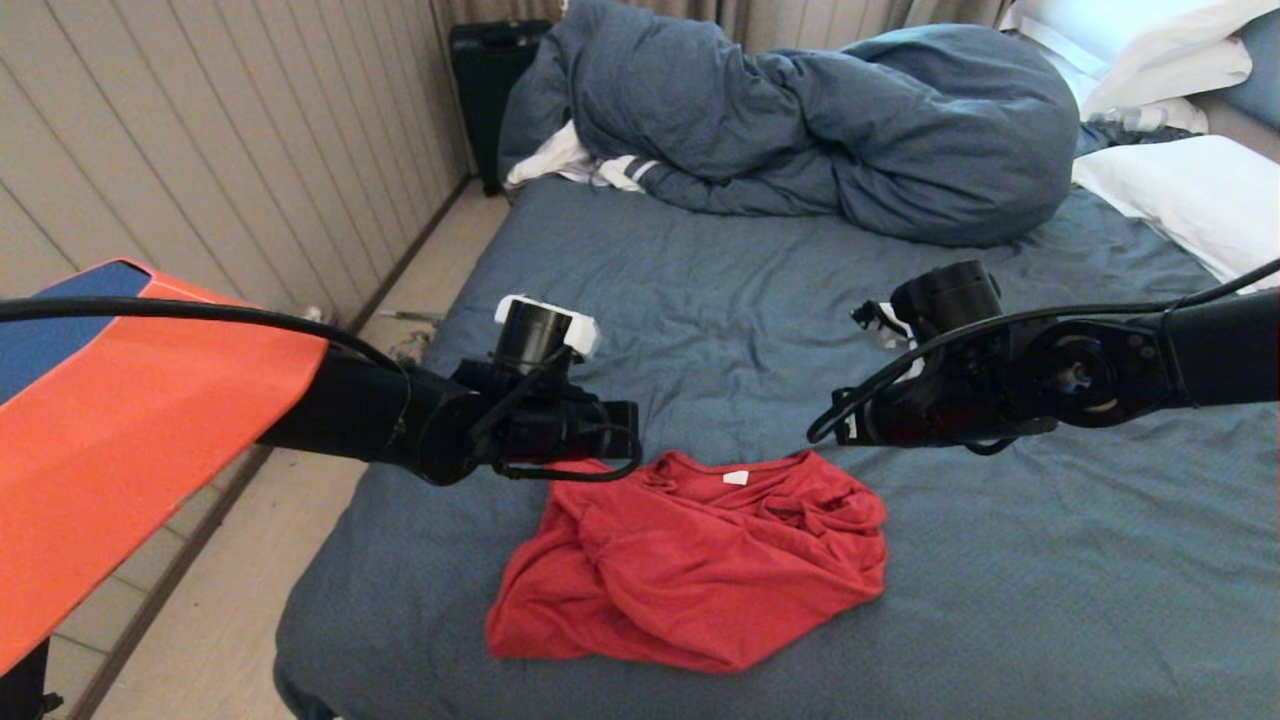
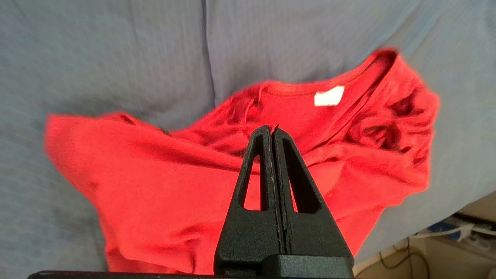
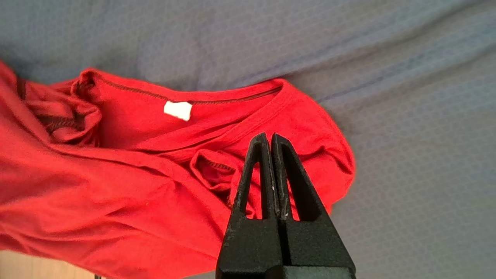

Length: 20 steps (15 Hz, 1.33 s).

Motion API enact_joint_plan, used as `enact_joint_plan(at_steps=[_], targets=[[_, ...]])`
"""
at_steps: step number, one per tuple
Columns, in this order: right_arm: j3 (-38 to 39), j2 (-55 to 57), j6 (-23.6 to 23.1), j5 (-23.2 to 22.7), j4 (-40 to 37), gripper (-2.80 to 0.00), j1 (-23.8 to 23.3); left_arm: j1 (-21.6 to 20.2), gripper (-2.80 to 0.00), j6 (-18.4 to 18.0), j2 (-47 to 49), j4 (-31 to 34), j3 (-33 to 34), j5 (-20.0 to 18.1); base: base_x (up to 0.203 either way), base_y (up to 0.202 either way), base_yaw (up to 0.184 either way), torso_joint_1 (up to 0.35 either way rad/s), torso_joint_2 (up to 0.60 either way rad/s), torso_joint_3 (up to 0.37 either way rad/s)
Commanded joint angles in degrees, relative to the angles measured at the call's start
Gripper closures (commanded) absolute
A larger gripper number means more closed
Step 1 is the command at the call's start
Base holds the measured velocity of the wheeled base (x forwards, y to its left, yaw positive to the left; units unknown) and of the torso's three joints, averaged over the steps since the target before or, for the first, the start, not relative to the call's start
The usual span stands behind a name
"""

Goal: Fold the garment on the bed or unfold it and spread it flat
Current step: Unford the red T-shirt

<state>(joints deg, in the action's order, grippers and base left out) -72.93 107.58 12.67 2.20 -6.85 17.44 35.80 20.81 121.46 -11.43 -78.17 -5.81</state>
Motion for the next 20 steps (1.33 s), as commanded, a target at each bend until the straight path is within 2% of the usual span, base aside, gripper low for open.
enact_joint_plan(at_steps=[1,5,8,9,14,17,20], targets=[[0.0,0.2,0.0,-0.1,-0.1,0.0,1.1,-0.6,0.0,0.2,0.9,-0.2,0.4,0.0,0.0,0.0,0.0,0.0,0.0,0.0],[-4.5,5.0,0.0,0.2,-0.1,0.0,9.9,-5.5,0.0,0.3,-1.4,-0.3,1.6,0.1,0.0,0.0,0.0,0.0,0.0,0.0],[-11.5,12.5,-0.7,1.0,-0.7,0.0,16.2,-10.1,0.0,0.3,-4.5,-0.3,3.1,0.2,0.0,0.0,0.0,0.0,0.0,0.0],[-13.4,14.6,-1.3,1.5,-0.8,-2.8,18.1,-11.2,0.0,0.3,-5.7,-0.3,4.0,0.2,0.0,0.0,0.0,0.0,0.0,0.0],[-22.1,21.5,-3.1,1.9,-0.1,-2.8,24.2,-12.8,0.0,0.2,-12.3,-1.6,13.3,0.1,0.0,0.0,0.0,0.0,0.0,0.0],[-25.0,24.1,-3.3,2.1,0.1,-2.8,26.7,-12.9,0.0,0.0,-13.0,-12.4,19.9,0.3,0.0,0.0,0.0,0.0,0.0,0.0],[-27.4,27.3,-5.2,7.2,0.2,-2.8,27.4,-12.9,0.0,0.0,-12.8,-13.5,21.0,0.3,0.0,0.0,0.0,0.0,0.0,0.0]])
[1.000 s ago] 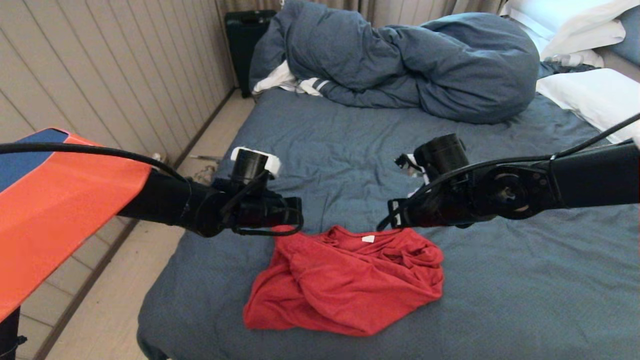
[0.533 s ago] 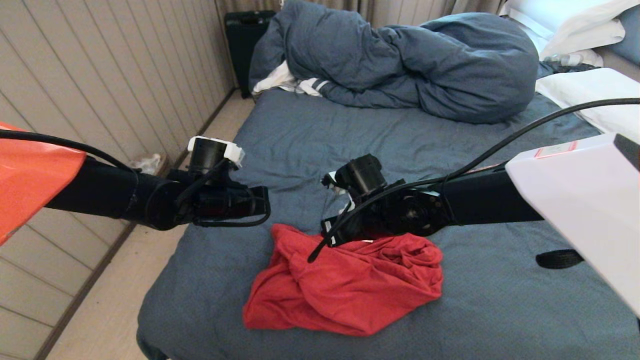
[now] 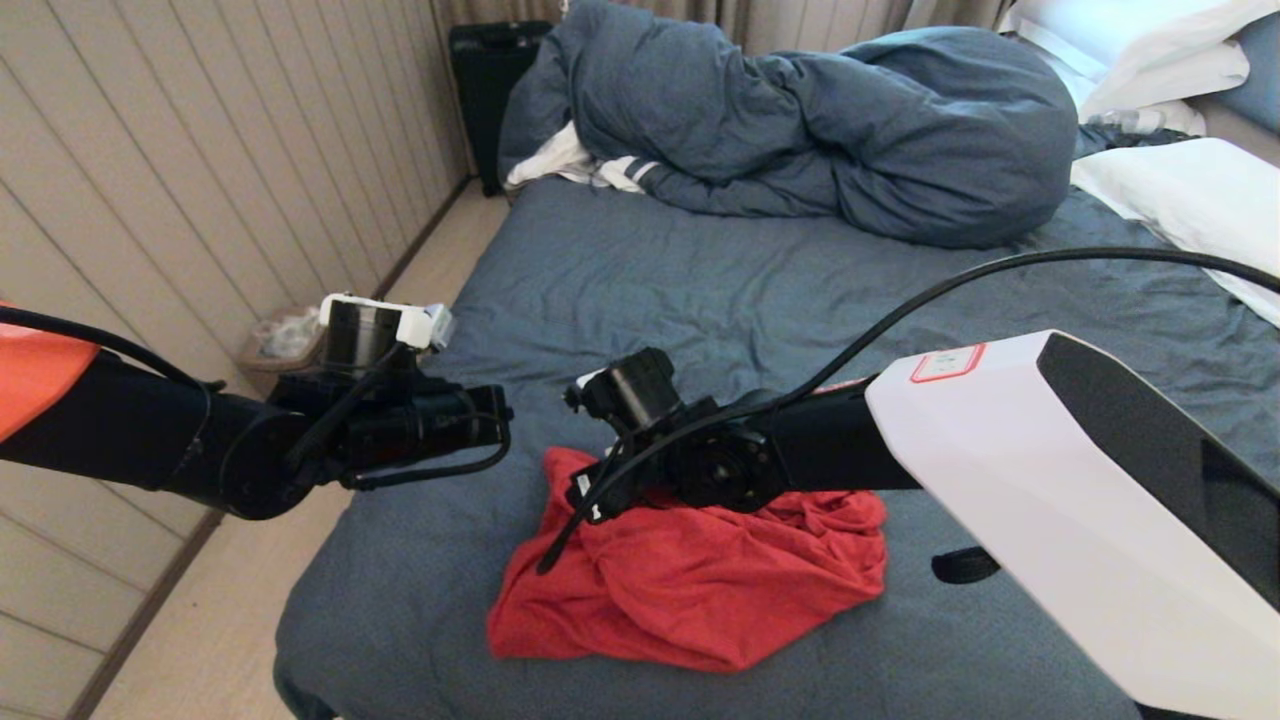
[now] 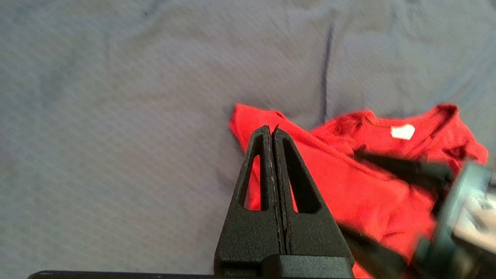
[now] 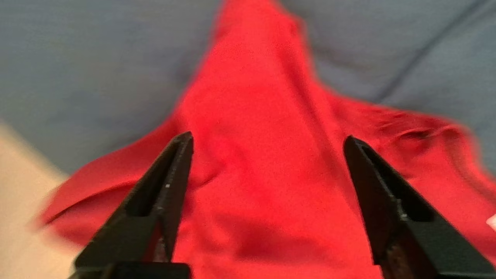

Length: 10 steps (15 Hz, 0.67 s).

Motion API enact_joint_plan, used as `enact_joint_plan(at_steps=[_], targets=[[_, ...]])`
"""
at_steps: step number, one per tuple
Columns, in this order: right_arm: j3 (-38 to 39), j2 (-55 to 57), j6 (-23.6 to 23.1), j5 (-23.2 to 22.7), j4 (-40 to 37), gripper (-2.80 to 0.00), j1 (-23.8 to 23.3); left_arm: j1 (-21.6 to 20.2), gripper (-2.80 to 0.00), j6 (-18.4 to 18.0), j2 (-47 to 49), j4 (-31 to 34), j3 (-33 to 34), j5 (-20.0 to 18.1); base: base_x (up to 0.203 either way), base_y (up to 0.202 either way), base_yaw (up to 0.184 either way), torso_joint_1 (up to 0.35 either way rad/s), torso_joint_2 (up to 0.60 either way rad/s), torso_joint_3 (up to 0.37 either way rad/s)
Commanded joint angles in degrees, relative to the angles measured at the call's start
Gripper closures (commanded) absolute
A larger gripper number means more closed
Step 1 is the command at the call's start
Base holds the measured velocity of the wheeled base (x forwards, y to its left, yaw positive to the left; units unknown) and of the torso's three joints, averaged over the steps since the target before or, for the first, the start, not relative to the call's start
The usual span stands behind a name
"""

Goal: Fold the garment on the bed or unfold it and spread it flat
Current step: Unford the red T-shirt

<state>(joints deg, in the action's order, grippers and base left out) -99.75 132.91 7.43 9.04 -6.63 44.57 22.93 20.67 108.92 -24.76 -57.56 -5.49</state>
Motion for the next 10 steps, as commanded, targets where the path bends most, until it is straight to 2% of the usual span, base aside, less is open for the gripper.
enact_joint_plan(at_steps=[1,3,4,10], targets=[[-1.0,2.3,-0.2,1.0,0.0,-2.8,0.2,0.0,0.0,0.2,-0.3,-0.2,0.4,-0.1,0.0,0.0,0.0,0.0,0.0,0.0],[-1.9,3.2,-0.1,1.1,-0.1,-2.8,0.2,0.0,0.0,0.2,-0.2,-0.3,0.5,-0.1,0.0,0.0,0.0,0.0,0.0,0.0],[-2.0,3.4,-0.2,1.1,-0.1,0.0,0.3,0.0,0.0,0.2,0.0,-0.4,0.7,-0.1,0.0,0.0,0.0,0.0,0.0,0.0],[-2.4,2.5,0.0,1.6,-0.1,0.0,0.9,0.0,0.0,0.2,0.0,-0.4,1.3,-0.1,0.0,0.0,0.0,0.0,0.0,0.0]])
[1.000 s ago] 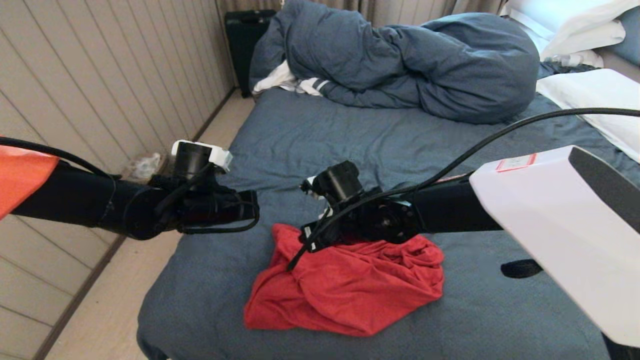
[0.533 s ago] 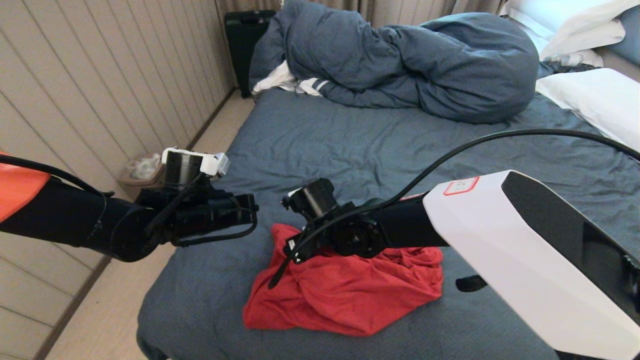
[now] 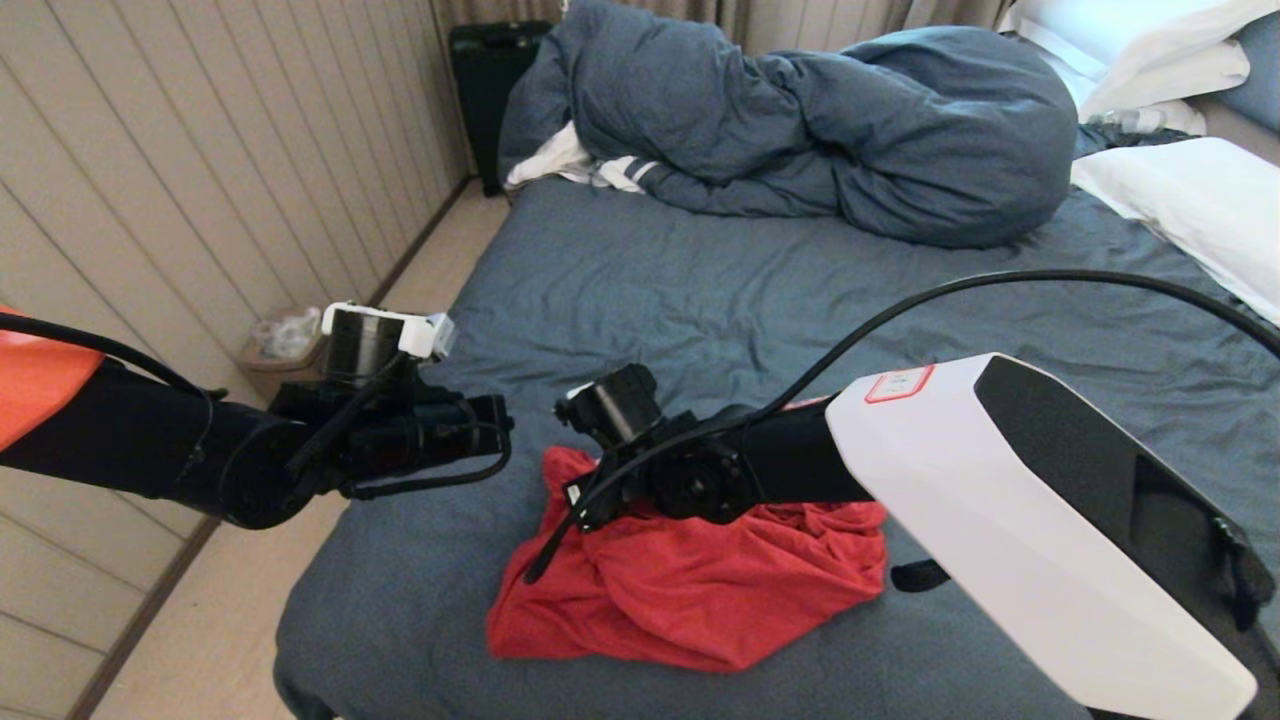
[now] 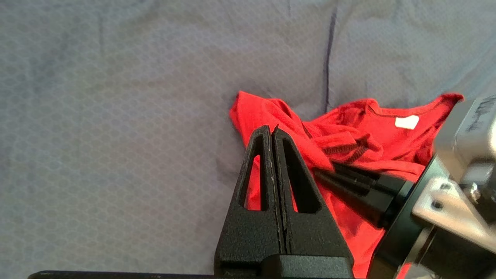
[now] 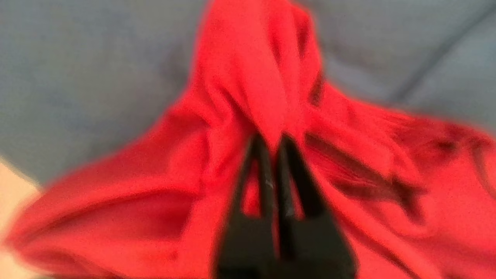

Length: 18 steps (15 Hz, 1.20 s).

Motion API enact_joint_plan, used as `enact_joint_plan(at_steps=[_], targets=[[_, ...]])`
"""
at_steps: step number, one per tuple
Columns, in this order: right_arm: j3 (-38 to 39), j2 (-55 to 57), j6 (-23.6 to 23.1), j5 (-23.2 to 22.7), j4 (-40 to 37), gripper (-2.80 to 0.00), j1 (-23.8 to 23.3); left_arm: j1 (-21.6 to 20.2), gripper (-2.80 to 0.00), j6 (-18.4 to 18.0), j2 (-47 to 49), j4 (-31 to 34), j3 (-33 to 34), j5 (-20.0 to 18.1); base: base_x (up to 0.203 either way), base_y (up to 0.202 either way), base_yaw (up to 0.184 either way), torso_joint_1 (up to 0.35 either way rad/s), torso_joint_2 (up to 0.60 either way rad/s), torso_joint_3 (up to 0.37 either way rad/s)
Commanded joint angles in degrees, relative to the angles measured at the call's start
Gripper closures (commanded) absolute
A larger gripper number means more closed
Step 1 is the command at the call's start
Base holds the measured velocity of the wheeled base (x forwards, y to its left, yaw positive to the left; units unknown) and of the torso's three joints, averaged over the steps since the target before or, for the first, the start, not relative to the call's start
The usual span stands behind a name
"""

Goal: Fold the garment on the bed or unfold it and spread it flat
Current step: Unford the red T-shirt

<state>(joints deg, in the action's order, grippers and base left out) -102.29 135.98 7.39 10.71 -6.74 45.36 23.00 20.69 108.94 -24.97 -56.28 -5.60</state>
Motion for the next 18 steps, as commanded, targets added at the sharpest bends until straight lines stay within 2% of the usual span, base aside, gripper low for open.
enact_joint_plan(at_steps=[1,5,12,18], targets=[[0.8,-1.8,0.1,0.5,-0.1,0.0,0.3,0.0,0.0,0.1,-0.3,-0.2,0.2,0.0,0.0,0.0,0.0,0.0,0.0,0.0],[9.6,-8.9,0.5,2.5,0.1,0.0,0.8,0.0,0.0,0.1,-1.9,-0.2,1.7,0.0,0.0,0.0,0.0,0.0,0.0,0.0],[38.9,-28.7,0.8,3.1,9.2,0.0,1.2,0.7,0.0,-0.6,-5.2,0.0,3.6,0.0,0.0,0.0,0.0,0.0,0.0,0.0],[60.1,-44.8,3.6,3.1,10.2,0.0,3.5,2.2,0.0,-0.8,-5.9,0.1,3.8,0.0,0.0,0.0,0.0,0.0,0.0,0.0]])
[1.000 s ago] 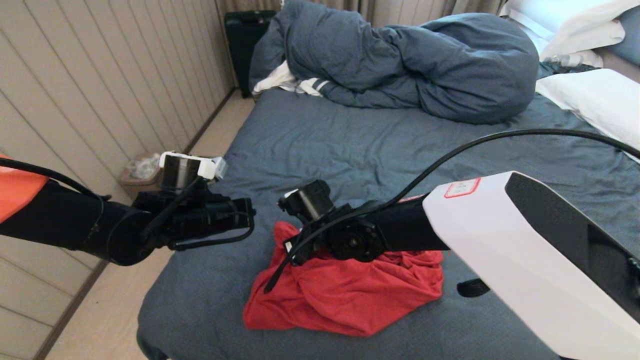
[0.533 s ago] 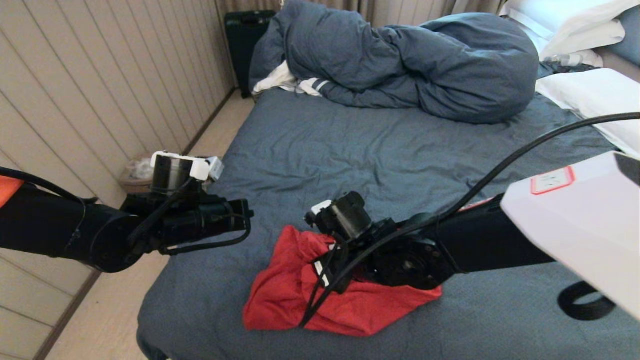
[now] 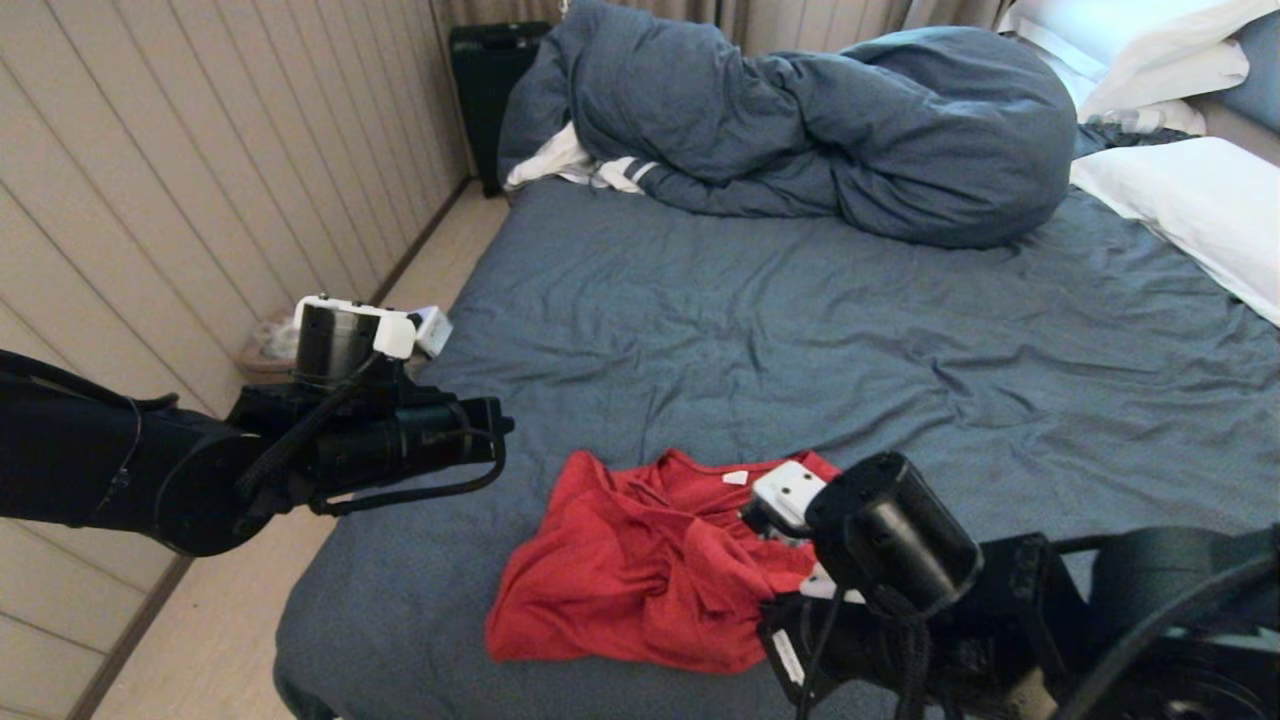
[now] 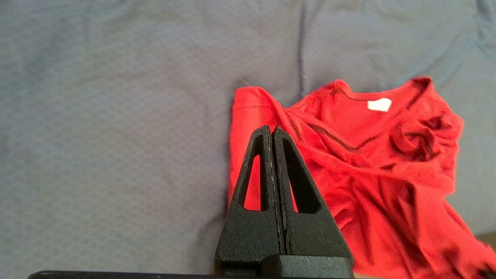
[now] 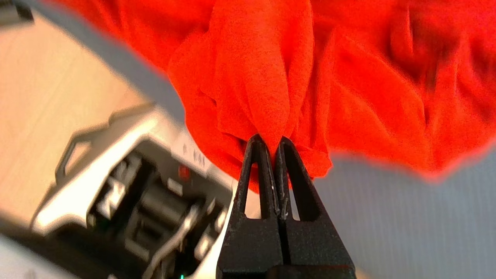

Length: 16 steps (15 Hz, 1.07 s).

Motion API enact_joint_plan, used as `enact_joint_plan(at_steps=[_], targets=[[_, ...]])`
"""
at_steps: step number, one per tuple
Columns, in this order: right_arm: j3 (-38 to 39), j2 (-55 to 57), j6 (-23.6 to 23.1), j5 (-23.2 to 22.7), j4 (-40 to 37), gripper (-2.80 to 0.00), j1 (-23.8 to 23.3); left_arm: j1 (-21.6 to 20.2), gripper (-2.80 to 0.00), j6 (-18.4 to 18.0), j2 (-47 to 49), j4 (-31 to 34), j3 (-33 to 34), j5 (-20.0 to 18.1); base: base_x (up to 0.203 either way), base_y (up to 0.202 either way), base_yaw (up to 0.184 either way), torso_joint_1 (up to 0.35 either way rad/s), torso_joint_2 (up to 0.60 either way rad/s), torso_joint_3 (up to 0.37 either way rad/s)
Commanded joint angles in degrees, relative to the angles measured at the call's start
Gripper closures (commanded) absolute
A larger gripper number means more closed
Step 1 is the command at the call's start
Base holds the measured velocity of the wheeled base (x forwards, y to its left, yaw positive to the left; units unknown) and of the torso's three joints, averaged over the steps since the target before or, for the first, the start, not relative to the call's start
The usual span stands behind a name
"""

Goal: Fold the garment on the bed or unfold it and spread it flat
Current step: Unford the red T-shirt

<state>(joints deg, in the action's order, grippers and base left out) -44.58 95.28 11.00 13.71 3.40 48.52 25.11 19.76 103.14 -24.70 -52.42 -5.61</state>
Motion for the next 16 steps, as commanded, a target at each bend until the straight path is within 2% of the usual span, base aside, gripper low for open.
enact_joint_plan(at_steps=[1,8,9,12,14,16], targets=[[4.9,-5.4,0.9,0.1,0.1,0.0,0.6,0.6,0.0,0.1,-0.1,-0.2,-0.1,0.0,0.0,0.0,0.0,0.0,0.0,0.0],[15.7,-7.1,2.6,-0.2,2.3,0.0,1.9,1.4,0.0,0.1,0.3,-0.4,0.1,0.0,0.0,0.0,0.0,0.0,0.0,0.0],[17.1,-7.2,2.7,0.0,3.4,-2.8,3.1,1.4,0.0,0.2,0.3,-0.4,0.2,0.0,0.0,0.0,0.0,0.0,0.0,0.0],[18.8,-8.6,2.7,0.1,5.2,-2.8,4.0,1.4,0.0,0.1,0.3,-0.4,0.0,0.0,0.0,0.0,0.0,0.0,0.0,0.0],[16.7,-9.3,2.8,0.2,5.3,-2.8,3.4,1.4,0.0,0.1,0.3,-0.2,-0.9,0.0,0.0,0.0,0.0,0.0,0.0,0.0],[12.2,-8.8,2.6,0.1,5.2,-2.8,0.1,1.4,0.0,0.1,0.8,0.3,-4.0,0.0,0.0,0.0,0.0,0.0,0.0,0.0]])
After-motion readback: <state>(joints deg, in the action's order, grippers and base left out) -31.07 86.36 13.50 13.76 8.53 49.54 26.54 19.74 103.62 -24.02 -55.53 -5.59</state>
